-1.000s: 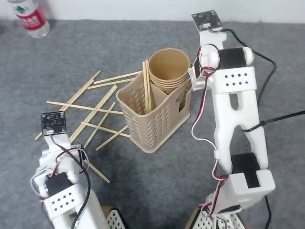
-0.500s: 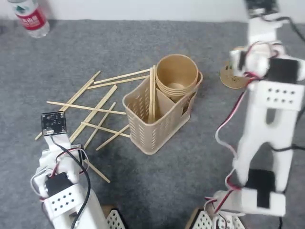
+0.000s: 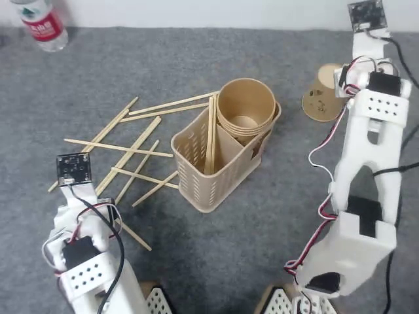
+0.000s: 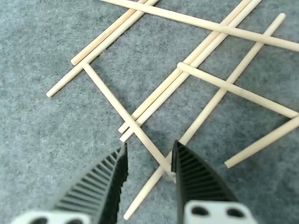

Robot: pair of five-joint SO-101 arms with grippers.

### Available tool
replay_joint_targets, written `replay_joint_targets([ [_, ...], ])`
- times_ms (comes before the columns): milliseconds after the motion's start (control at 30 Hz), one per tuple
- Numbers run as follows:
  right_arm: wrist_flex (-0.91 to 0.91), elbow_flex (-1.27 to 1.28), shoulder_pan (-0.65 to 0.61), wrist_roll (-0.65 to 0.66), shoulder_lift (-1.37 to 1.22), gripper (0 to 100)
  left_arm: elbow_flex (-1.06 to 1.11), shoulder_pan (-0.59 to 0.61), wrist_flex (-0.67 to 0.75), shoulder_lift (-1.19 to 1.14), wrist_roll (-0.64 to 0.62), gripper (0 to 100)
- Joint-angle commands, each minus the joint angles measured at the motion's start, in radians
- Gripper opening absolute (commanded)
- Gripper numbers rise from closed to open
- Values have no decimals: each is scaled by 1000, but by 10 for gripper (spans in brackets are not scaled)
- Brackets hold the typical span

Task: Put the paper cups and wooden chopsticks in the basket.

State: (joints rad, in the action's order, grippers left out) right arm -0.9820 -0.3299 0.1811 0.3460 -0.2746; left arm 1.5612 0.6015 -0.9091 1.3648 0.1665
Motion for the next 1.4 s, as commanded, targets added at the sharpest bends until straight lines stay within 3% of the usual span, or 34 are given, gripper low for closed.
replay_joint_targets([
  [0, 67, -32, -13, -18, -39, 219, -7, -9, 21, 11, -9, 148],
  [233, 79, -32, -27, -14, -214, 219, -7, -9, 21, 11, -9, 148],
  [367, -1, -32, -18, -14, -229, 219, -7, -9, 21, 11, -9, 148],
  [500, -188, -37, -13, -14, -226, 219, -7, -9, 21, 11, -9, 148],
  [700, -624, -91, 27, -12, -228, 219, -7, -9, 21, 11, -9, 148],
  [800, -822, -143, 76, 35, -220, 171, -7, -9, 21, 11, -9, 148],
  [933, -809, -167, 143, 126, -38, 78, -7, -9, 21, 11, -9, 148],
  [1167, -680, -169, 62, 127, 351, 148, -7, -9, 21, 11, -9, 148],
  [1367, -406, -153, -30, 123, 314, 151, -7, -9, 21, 11, -9, 148],
])
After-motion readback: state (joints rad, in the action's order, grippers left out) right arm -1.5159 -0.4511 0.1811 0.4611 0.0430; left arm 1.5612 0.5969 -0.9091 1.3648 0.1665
